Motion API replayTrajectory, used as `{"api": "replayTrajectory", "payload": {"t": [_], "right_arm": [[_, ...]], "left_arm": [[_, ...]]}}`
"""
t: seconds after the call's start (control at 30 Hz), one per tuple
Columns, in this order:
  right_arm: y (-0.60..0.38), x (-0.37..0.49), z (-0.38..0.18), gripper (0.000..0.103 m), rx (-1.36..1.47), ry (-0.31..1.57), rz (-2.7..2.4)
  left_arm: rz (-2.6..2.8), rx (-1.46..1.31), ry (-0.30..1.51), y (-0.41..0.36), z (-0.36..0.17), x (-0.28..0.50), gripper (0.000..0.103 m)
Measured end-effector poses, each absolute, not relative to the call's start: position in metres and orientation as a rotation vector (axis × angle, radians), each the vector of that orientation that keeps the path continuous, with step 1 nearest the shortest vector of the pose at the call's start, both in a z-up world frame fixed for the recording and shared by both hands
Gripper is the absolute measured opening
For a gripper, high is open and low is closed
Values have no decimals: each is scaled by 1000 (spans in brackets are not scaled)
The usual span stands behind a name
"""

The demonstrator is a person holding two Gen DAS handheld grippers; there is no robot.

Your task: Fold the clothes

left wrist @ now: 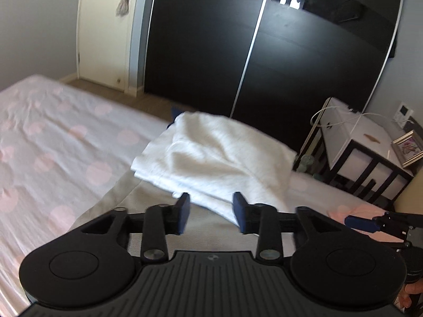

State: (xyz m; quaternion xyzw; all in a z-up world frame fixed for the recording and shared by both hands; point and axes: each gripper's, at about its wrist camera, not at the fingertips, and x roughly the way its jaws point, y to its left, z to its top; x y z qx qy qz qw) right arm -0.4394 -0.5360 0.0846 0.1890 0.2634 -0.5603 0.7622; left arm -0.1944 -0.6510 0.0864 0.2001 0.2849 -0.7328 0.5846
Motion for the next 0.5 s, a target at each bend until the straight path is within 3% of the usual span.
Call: {"api": "replayTrajectory", "payload": {"t": [0.2, 0.27, 0.5], "right_arm": [[-506, -448, 124, 52, 360, 460, -1247], [-495, -453, 134, 62, 338, 424, -1264], [-464, -470, 150, 74, 301, 331, -1274]], "left_arm": [[-1711, 407, 595, -617, 106, -222, 53], [-1700, 390, 555, -605, 109, -233, 58], [-1644, 358, 406, -559, 118, -270, 76]]}}
